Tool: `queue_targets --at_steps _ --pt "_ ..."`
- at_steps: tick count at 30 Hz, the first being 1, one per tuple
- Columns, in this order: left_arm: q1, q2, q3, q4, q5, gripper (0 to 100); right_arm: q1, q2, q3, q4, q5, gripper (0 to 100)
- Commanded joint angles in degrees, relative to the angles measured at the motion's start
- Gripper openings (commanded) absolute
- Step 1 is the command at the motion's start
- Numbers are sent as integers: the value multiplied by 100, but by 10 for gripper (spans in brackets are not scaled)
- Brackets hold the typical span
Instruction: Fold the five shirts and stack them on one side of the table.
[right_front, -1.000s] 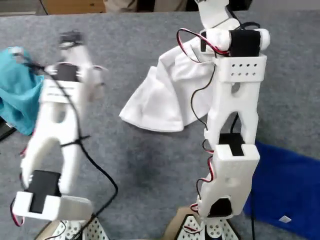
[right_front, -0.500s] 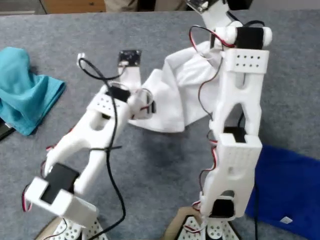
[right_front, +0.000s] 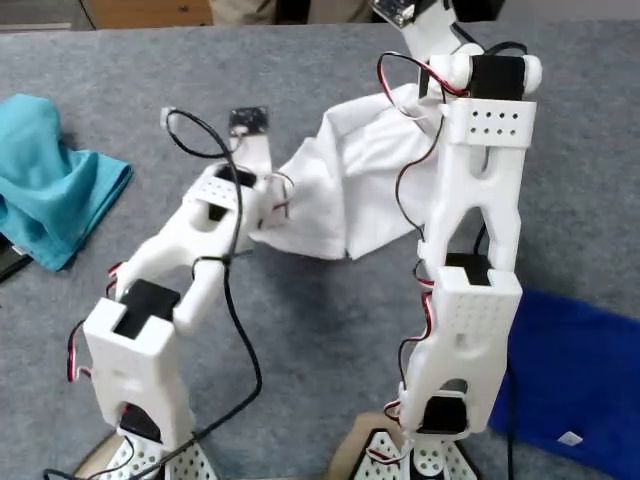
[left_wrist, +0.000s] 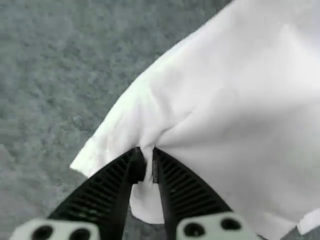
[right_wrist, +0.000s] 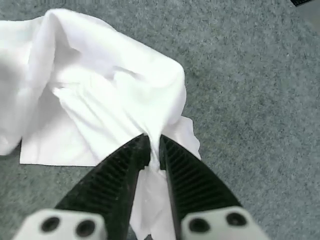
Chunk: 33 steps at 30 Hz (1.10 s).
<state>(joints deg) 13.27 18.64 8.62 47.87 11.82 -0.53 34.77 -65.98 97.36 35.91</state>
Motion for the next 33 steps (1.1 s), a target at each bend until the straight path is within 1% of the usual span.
queue_targets --at_steps 1,3,11,14,16,20,23,27,30,33 --pt "-396 -22 -976 624 9 19 110 -13 -163 -141 62 27" --pt "-607 -13 -1363 853 9 19 110 -13 -163 -141 62 27" --pt "-1354 -4 -2004 853 18 19 110 -13 -154 -141 70 29" --pt "-1679 -31 -2338 914 70 19 66 31 -110 26 413 29" --pt "-1723 -66 -2593 1134 176 19 48 110 -119 88 598 29" --pt "-1723 -66 -3437 1899 193 19 31 163 -127 185 809 29" --pt "-1785 -66 -4211 2558 246 19 66 119 -163 220 818 29" --pt "-2101 -22 -5292 3411 967 19 110 -13 -338 352 791 27" --pt "-2303 -13 -5908 4018 1046 19 154 -145 -488 448 782 27" --pt "-2347 -13 -6277 4642 1029 19 233 -303 -479 475 721 28"
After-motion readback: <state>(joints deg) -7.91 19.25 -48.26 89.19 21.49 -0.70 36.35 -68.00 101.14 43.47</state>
